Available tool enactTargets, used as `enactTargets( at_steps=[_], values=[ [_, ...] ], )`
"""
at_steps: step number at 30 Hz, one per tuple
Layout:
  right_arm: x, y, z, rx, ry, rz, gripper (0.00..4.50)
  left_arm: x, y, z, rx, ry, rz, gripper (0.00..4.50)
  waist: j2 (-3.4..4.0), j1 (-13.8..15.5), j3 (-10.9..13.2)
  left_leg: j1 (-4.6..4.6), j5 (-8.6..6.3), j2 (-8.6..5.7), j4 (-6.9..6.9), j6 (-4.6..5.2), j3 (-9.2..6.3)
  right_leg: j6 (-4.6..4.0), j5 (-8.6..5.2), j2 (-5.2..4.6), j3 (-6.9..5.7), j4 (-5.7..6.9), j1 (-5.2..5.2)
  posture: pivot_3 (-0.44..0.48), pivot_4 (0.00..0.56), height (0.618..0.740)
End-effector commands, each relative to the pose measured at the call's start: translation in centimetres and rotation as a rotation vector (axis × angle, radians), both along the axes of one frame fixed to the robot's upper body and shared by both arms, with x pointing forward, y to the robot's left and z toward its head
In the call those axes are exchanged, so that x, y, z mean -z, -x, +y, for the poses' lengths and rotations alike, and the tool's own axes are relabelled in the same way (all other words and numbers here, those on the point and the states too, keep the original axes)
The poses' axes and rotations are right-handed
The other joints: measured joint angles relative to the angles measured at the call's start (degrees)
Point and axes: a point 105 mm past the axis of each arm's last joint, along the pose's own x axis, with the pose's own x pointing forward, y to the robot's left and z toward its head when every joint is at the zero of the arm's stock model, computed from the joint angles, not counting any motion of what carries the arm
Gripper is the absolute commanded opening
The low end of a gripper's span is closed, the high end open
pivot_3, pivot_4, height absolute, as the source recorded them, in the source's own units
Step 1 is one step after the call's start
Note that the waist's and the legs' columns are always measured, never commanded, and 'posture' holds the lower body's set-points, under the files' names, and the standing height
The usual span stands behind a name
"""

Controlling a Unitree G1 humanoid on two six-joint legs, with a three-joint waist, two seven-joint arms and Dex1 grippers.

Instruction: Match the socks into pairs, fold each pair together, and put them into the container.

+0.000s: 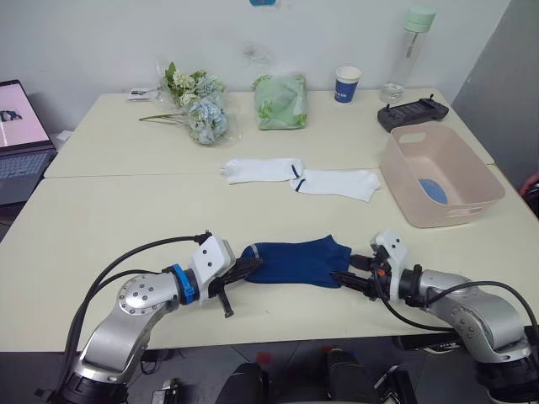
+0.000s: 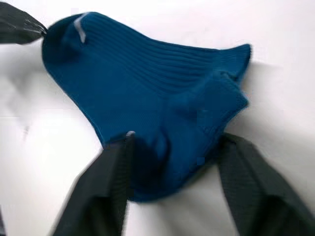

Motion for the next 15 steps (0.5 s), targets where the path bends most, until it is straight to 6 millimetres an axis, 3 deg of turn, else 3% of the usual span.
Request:
enactTargets(
  at_steps=[1, 5, 15],
  values=[
    [-0.9, -0.4, -0.4, 0.030, -0.038, 0.000, 1.46, -1.2, 0.0, -0.2, 0.016, 0.002, -0.054, 0.00, 0.00, 0.09, 0.00, 0.00, 0.00, 0.00, 0.00, 0.00, 0.00, 0.00, 0.00, -0.01, 0.00, 0.00, 0.00, 0.000, 0.150, 0.740],
    [-1.3, -0.8, -0.6, 0.054, -0.082, 0.017, 0.03, -1.4, 0.0, -0.7, 0.041, 0.005, -0.064, 0.00, 0.01, 0.18, 0.01, 0.00, 0.00, -0.03, 0.00, 0.00, 0.00, 0.00, 0.00, -0.01, 0.00, 0.00, 0.00, 0.000, 0.150, 0.740],
    [-2.4, -2.8, -3.4, -0.031, -0.041, 0.013, 0.03, -1.5, -1.7, -4.5, 0.196, 0.049, 0.020, 0.00, 0.00, 0.61, 0.01, 0.02, -0.01, -0.16, 0.06, 0.04, 0.03, 0.00, 0.00, 0.03, -0.06, -0.06, 0.11, 0.000, 0.150, 0.740]
  ],
)
